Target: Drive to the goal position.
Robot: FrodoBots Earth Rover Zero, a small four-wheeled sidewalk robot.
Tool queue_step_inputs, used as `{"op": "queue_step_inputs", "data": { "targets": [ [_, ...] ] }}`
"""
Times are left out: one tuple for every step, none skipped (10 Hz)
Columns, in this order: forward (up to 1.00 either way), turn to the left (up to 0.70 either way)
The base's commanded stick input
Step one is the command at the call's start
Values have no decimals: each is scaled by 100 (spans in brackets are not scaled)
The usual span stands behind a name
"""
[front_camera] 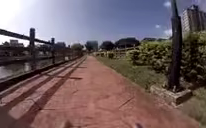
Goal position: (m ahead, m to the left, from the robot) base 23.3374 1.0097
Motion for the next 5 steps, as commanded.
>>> {"op": "queue_step_inputs", "data": {
  "targets": [
    [50,32],
    [50,50],
    [50,50],
    [50,49],
    [50,7]
  ]
}}
